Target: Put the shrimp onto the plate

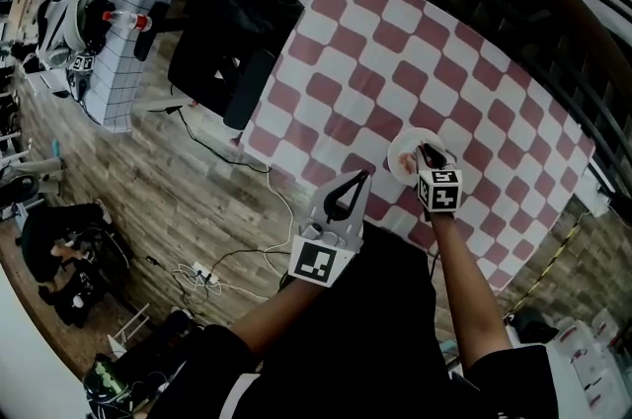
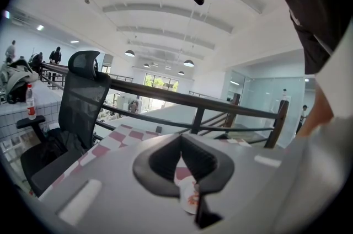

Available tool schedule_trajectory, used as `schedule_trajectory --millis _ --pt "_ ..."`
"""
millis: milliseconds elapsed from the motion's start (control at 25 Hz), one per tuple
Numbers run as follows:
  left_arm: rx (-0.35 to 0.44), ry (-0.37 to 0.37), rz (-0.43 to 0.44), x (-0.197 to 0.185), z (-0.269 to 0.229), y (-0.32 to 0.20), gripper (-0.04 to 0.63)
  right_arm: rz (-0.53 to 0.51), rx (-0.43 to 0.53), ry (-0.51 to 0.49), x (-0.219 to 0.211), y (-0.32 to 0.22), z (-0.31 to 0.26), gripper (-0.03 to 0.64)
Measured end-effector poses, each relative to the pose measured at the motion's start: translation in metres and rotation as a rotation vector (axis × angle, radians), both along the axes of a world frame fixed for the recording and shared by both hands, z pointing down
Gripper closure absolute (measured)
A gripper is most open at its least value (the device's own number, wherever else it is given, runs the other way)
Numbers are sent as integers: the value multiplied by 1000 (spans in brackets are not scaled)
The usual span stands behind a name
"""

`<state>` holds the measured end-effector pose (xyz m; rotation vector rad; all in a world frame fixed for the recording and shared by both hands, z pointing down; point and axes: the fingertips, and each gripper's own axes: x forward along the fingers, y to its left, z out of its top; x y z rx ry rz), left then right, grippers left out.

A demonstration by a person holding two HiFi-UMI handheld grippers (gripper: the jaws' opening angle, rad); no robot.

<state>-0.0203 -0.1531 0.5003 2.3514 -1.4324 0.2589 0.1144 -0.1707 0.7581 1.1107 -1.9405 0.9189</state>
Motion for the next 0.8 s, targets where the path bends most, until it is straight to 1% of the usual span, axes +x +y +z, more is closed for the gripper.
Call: schedule_trajectory --millis 200,520,640,800 --pt "3 -2 -8 -5 -1 4 588 21 1 10 4 -4 2 557" --pt "2 10 -14 -11 -3 8 588 3 2 10 1 -3 1 554" --pt "11 15 -14 -10 -6 8 588 -13 3 0 -1 -1 0 527" --pt "14 11 -8 -10 -11 12 588 -22 31 7 0 -2 -7 517"
